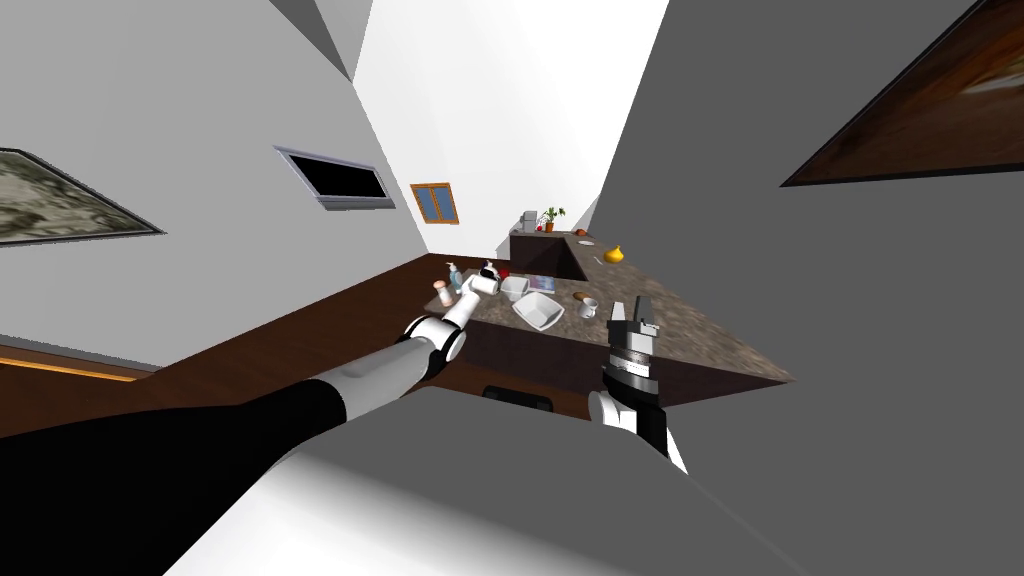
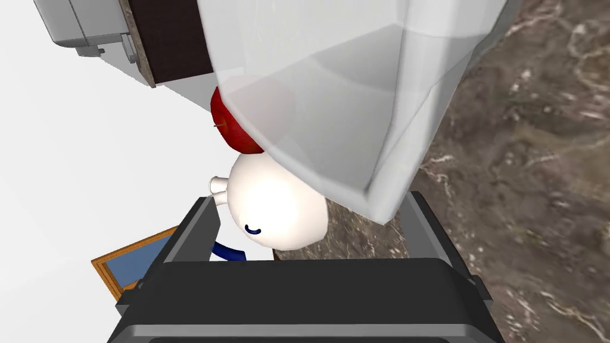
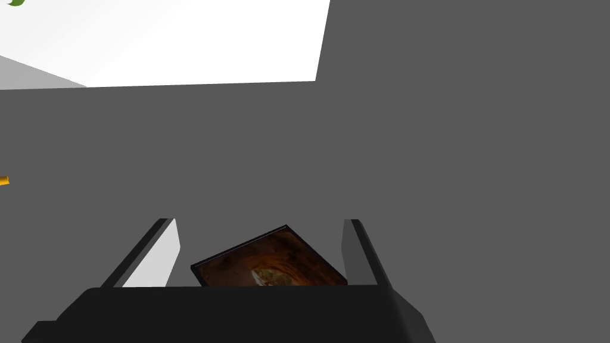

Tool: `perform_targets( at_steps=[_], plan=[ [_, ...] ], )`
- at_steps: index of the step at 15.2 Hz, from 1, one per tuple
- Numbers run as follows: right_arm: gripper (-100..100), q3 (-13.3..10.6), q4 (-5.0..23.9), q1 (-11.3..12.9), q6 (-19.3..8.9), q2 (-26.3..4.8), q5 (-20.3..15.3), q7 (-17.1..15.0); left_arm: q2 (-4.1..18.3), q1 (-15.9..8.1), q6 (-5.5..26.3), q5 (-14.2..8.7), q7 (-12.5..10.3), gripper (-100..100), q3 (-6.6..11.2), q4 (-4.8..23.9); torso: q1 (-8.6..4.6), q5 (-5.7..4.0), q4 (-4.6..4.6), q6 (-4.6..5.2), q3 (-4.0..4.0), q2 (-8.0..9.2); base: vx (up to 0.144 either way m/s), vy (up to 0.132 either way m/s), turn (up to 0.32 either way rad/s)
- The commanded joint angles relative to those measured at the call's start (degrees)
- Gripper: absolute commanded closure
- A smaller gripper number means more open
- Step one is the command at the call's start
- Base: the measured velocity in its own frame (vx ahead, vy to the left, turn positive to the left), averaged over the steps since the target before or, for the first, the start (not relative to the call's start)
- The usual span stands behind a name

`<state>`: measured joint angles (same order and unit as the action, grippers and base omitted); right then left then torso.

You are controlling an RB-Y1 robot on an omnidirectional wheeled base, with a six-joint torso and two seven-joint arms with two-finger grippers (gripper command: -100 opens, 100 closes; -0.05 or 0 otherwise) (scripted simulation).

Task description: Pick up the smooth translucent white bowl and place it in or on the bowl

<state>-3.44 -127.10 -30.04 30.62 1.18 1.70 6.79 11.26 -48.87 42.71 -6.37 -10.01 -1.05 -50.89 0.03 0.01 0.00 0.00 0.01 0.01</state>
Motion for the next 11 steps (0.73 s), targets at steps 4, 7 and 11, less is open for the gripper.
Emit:
perform_targets(
  at_steps=[4, 7, 11],
  plan=[
    [0, 0.0, 0.0, 0.0, 0.0, 0.0, 0.0, 0.0, -0.82, -5.45, 6.08, -0.53, -0.74, -100, -0.16, 5.68, -0.02, 0.0, 0.0, 0.0, 0.0, -0.01, 0.001, 0.012, 0.012],
    [0, 0.0, 0.0, 0.0, 0.0, 0.0, 0.0, 0.0, -1.35, -8.21, 8.87, -0.8, -1.13, -100, -0.26, 8.5, -0.03, -0.01, 0.0, 0.01, 0.0, 0.0, 0.001, 0.008, 0.008],
    [0, 0.0, 0.0, 0.0, 0.0, 0.0, 0.0, 0.0, -2.48, -13.01, 13.59, -1.31, -1.84, -100, -0.43, 13.18, -0.03, 0.0, -0.01, 0.0, -0.01, -0.02, 0.006, 0.01, 0.008]
  ],
)
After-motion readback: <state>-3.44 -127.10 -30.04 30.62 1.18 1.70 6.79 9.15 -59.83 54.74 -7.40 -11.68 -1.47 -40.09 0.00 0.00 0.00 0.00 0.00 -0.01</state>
